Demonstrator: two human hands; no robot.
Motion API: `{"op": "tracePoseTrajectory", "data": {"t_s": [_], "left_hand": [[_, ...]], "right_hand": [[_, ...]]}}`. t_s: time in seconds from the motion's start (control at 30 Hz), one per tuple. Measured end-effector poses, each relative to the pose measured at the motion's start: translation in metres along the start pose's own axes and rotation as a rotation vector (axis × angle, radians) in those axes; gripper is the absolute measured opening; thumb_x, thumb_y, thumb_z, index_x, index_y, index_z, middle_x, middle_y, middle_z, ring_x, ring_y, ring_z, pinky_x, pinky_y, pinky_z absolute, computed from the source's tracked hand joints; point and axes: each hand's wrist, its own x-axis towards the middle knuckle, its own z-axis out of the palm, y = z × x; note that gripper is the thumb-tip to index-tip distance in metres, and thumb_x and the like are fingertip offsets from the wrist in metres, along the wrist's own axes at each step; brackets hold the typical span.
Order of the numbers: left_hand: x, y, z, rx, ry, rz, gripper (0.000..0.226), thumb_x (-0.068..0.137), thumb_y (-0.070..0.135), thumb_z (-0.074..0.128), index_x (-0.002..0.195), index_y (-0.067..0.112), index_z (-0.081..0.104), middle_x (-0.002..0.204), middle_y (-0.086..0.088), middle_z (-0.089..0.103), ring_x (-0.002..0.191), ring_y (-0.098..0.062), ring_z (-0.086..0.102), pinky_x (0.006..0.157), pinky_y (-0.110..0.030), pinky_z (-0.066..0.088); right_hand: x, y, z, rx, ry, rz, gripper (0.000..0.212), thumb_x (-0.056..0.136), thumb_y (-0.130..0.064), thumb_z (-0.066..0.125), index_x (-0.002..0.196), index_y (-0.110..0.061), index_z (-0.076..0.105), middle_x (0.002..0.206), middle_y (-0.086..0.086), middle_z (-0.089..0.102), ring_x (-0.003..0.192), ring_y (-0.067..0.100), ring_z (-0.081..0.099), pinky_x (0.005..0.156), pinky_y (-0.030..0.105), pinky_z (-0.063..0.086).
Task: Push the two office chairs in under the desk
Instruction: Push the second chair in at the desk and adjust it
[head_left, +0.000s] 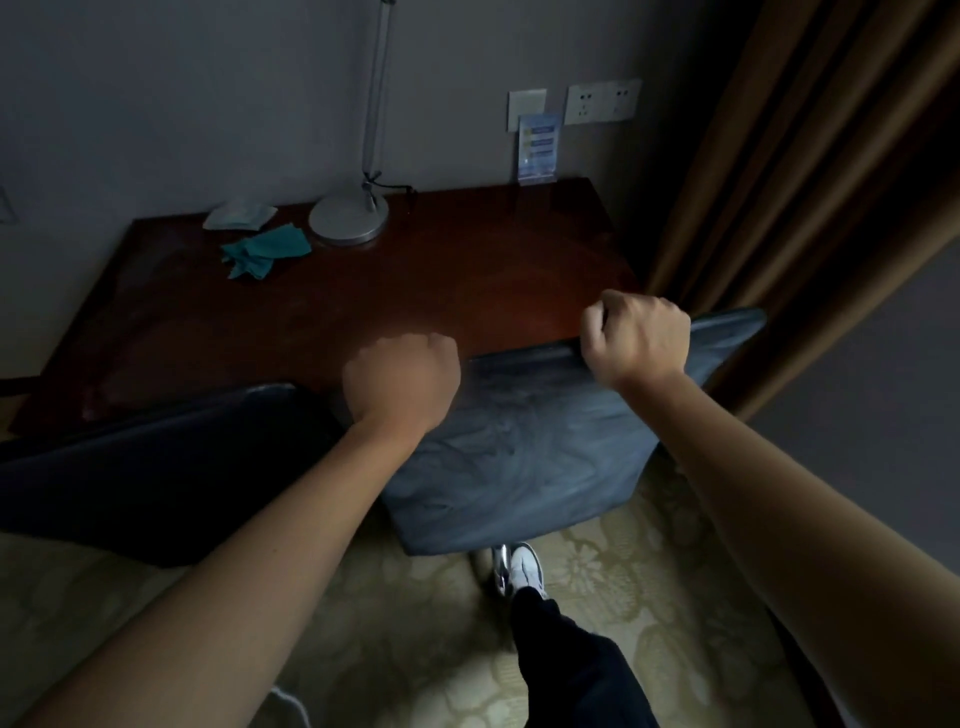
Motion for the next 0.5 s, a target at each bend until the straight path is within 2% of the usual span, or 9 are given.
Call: {"op": "tracePoseTrajectory", "data": {"t_s": [0.17, 0.3, 0.4, 0.5], "left_hand": [[-0.014, -0.017, 0.005, -0.003, 0.012, -0.048, 0.05, 0.087, 0.035, 0.032, 0.052, 0.013, 0.06, 0.058, -0.011, 0.066, 0.05, -0.034, 0.061, 0.049, -0.027, 0.034], [-0.022, -0.023, 0.01, -0.006, 0.043, -0.047, 0.049, 0.085, 0.034, 0.031, 0.051, 0.012, 0.057, 0.056, -0.011, 0.065, 0.047, -0.034, 0.059, 0.048, -0.026, 0.033], [-0.024, -0.023, 0.012, -0.004, 0.04, -0.055, 0.049, 0.085, 0.035, 0.03, 0.054, 0.011, 0.06, 0.058, -0.012, 0.066, 0.049, -0.035, 0.059, 0.049, -0.027, 0.033], [-0.026, -0.022, 0.012, -0.026, 0.055, -0.065, 0.047, 0.084, 0.035, 0.03, 0.052, 0.012, 0.057, 0.056, -0.012, 0.065, 0.049, -0.035, 0.059, 0.048, -0.028, 0.034]], "right_hand": [[-0.006, -0.011, 0.015, 0.08, 0.031, -0.103, 0.031, 0.081, -0.021, 0.044, 0.051, -0.016, 0.034, 0.045, 0.007, 0.048, 0.038, 0.029, 0.042, 0.052, 0.028, 0.023], [-0.017, -0.009, 0.027, 0.065, 0.081, -0.157, 0.032, 0.08, -0.018, 0.047, 0.051, -0.016, 0.035, 0.045, 0.006, 0.045, 0.038, 0.027, 0.039, 0.049, 0.029, 0.024], [-0.017, -0.008, 0.026, 0.103, 0.051, -0.187, 0.033, 0.081, -0.018, 0.048, 0.052, -0.018, 0.033, 0.044, 0.004, 0.043, 0.038, 0.024, 0.036, 0.049, 0.028, 0.021], [-0.017, -0.005, 0.02, 0.134, 0.028, -0.228, 0.036, 0.086, -0.025, 0.05, 0.052, -0.016, 0.04, 0.047, 0.002, 0.046, 0.041, 0.023, 0.041, 0.05, 0.028, 0.023]]}}
